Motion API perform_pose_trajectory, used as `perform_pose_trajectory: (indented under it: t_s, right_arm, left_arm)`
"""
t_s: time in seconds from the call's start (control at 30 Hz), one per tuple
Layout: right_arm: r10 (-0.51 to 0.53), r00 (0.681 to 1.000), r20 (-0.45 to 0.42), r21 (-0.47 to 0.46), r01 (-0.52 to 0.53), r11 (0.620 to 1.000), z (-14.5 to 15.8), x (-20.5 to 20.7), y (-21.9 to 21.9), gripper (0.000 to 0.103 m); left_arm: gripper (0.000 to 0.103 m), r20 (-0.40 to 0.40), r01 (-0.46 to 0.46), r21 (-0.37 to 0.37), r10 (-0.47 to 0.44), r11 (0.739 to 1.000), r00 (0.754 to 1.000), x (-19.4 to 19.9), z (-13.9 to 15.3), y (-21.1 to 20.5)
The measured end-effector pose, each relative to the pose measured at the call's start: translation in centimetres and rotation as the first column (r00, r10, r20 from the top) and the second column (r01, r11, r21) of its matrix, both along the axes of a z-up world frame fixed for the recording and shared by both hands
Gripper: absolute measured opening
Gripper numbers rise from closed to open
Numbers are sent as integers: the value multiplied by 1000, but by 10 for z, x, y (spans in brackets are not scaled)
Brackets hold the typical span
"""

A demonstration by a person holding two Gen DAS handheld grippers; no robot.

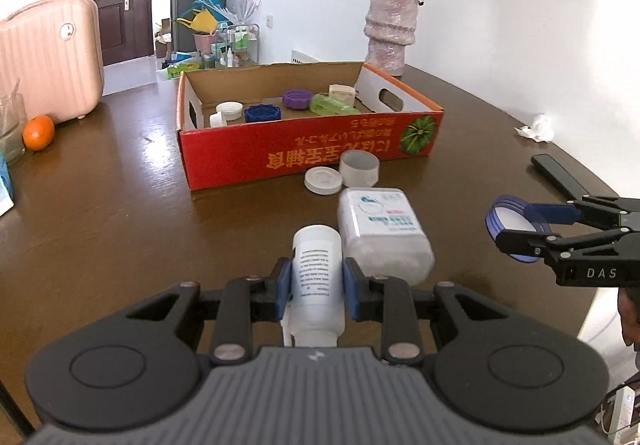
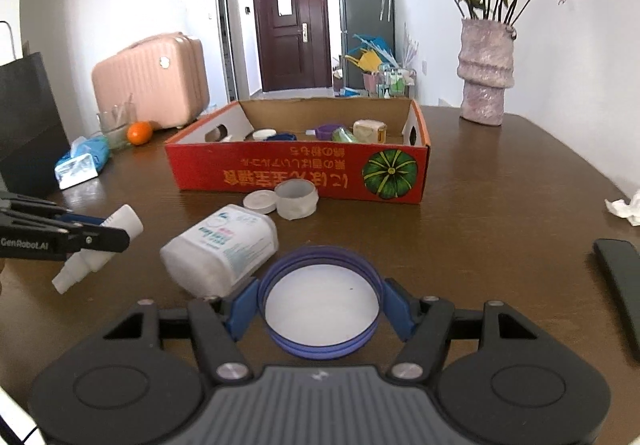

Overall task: Organize rigid objects
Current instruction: 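Carry the white bottle and blue-rimmed lid over the box with both tools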

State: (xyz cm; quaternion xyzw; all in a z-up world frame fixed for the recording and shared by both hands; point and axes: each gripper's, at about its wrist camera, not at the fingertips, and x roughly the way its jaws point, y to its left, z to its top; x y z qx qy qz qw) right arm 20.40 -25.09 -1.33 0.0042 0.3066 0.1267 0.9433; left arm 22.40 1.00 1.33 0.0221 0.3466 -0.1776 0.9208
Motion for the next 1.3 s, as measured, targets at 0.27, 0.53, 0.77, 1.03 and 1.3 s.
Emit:
perform_pose_trajectory:
  t_s: [0.27, 0.53, 0.77, 1.03, 1.3]
  right_arm:
    - [-13, 999, 32, 6, 13, 1000, 13, -28, -6, 66]
    - [10, 1000, 19, 17, -11, 1000, 16, -14, -7, 66]
    - [112, 994, -15, 72, -111, 991, 55, 61, -12, 66]
    - [180, 952, -246, 116, -156, 981, 99, 231, -7, 66]
    - [156, 874, -460, 20, -166, 986, 73, 335, 25, 66]
  left_arm:
    - [28, 20, -11, 6, 10, 1000, 1000, -19, 12, 0]
    - [28, 1, 45, 16, -45, 999, 999, 6, 26, -5]
    - [28, -101, 90, 15, -88, 996, 991, 113, 77, -7]
    - [28, -347, 80, 178, -14, 981, 938, 267, 74, -28]
    - [28, -449, 49, 247, 69, 968, 891, 346, 41, -29]
